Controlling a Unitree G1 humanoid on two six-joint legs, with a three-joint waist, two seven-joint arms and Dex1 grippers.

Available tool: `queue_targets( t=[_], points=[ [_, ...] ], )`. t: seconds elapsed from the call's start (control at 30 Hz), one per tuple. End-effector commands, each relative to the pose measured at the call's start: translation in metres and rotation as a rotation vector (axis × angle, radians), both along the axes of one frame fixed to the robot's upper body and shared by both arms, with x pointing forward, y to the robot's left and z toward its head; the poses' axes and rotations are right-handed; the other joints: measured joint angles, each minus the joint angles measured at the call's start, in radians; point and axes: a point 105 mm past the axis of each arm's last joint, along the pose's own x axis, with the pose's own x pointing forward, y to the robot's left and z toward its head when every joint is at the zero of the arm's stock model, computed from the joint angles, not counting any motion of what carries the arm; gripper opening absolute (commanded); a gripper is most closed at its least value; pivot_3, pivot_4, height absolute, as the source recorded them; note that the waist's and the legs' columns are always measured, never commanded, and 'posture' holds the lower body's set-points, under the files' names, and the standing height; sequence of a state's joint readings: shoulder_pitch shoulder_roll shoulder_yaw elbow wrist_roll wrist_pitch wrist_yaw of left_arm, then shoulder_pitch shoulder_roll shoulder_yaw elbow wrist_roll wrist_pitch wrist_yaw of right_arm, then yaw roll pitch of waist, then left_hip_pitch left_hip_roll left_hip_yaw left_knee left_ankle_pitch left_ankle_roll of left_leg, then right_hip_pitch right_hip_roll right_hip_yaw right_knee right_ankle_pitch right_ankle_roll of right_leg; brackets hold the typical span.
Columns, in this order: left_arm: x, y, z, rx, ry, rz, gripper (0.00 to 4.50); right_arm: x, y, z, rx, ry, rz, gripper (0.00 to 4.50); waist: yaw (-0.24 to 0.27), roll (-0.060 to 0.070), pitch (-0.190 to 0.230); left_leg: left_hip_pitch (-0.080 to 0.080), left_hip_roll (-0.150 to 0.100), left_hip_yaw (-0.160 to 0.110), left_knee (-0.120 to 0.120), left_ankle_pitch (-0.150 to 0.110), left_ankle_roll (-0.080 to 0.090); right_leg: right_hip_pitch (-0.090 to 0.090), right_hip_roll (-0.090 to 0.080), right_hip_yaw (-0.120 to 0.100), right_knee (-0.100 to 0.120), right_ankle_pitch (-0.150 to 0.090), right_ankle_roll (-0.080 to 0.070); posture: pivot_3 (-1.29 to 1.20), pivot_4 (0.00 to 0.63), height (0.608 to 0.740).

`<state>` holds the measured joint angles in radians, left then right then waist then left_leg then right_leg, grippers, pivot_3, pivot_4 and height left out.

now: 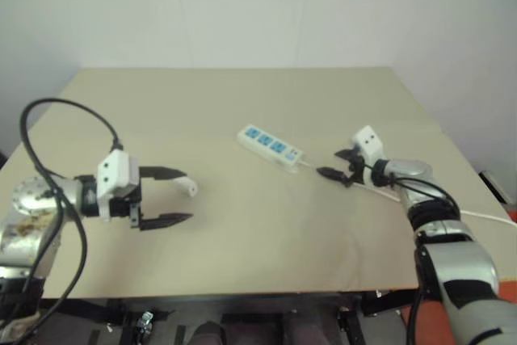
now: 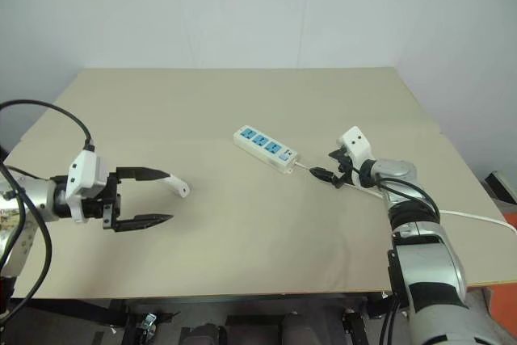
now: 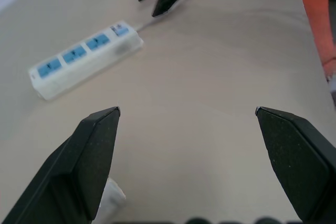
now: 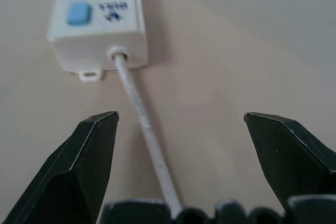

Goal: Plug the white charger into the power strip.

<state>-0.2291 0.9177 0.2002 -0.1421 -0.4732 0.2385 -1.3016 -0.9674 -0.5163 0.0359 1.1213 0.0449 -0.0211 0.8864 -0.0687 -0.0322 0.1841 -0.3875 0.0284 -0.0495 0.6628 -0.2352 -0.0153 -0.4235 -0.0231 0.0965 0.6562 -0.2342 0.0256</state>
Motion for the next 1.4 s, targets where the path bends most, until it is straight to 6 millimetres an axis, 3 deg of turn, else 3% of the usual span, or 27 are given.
queue_targets(
  t=[0.03,0.1,0.2,0.57,0.73,1.0,1.13,1.23,1.4],
  points=[
    [-0.004,0.002,0.013,0.016,-0.069,0.014,4.50,0.002,-0.001,-0.002,-0.017,0.016,-0.010,4.48,0.000,0.000,0.000,0.000,0.000,0.000,0.000,0.000,0.000,0.000,-0.001,0.000,0.000,0.000,0.000,0.00,0.150,0.740],
    [-0.005,0.004,0.011,0.017,-0.066,0.020,4.50,-0.001,0.003,-0.009,-0.025,0.046,0.016,4.48,-0.003,0.000,0.000,0.001,0.000,0.001,0.000,0.000,0.000,0.001,-0.001,0.001,0.000,0.000,0.000,0.00,0.150,0.740],
    [-0.005,0.004,0.009,0.027,-0.060,0.020,4.50,-0.003,0.006,-0.013,-0.038,0.079,0.044,3.92,-0.004,0.000,0.000,0.003,0.001,0.000,0.000,0.000,0.000,0.002,0.001,0.000,0.001,0.000,0.000,0.00,0.150,0.740],
    [0.007,-0.003,0.003,0.036,-0.068,-0.019,4.50,-0.014,0.007,-0.004,-0.083,-0.012,0.167,0.05,-0.006,0.000,0.000,0.003,0.001,0.000,0.000,0.000,0.000,0.002,0.001,0.000,0.001,0.000,0.000,0.00,0.150,0.740],
    [0.015,-0.006,0.000,0.060,-0.072,-0.049,4.50,-0.032,0.001,-0.007,-0.109,-0.049,0.225,0.02,0.002,0.000,0.000,0.002,0.001,0.000,0.000,0.000,0.000,0.002,0.001,0.000,0.001,0.000,0.000,0.00,0.150,0.740],
    [0.020,-0.008,0.006,0.071,-0.081,-0.083,4.50,-0.109,-0.017,-0.003,-0.119,-0.094,0.274,0.02,0.017,0.000,0.000,0.001,0.000,0.000,0.000,0.000,0.000,0.001,0.001,0.000,0.001,0.000,0.001,0.00,0.150,0.740],
    [0.022,-0.009,0.003,0.071,-0.062,-0.098,4.50,-0.125,-0.029,-0.007,-0.067,-0.025,0.190,0.02,0.010,0.000,0.000,0.003,0.000,0.001,0.000,0.000,0.000,0.002,0.002,0.001,0.001,-0.002,0.003,0.00,0.150,0.740],
    [0.024,-0.013,0.003,0.064,-0.058,-0.118,4.50,-0.136,-0.026,-0.006,-0.057,-0.022,0.217,1.01,0.004,0.000,0.000,0.004,0.001,0.001,0.000,0.000,0.000,0.002,0.003,0.001,0.001,-0.004,0.007,0.00,0.150,0.740],
    [0.025,-0.017,0.007,0.056,-0.065,-0.136,4.50,-0.148,-0.014,0.021,0.057,-0.140,0.244,2.77,0.001,0.000,0.000,0.002,0.001,0.000,0.000,0.000,0.000,0.001,0.003,0.001,0.000,-0.004,0.006,0.00,0.150,0.740]
  ],
)
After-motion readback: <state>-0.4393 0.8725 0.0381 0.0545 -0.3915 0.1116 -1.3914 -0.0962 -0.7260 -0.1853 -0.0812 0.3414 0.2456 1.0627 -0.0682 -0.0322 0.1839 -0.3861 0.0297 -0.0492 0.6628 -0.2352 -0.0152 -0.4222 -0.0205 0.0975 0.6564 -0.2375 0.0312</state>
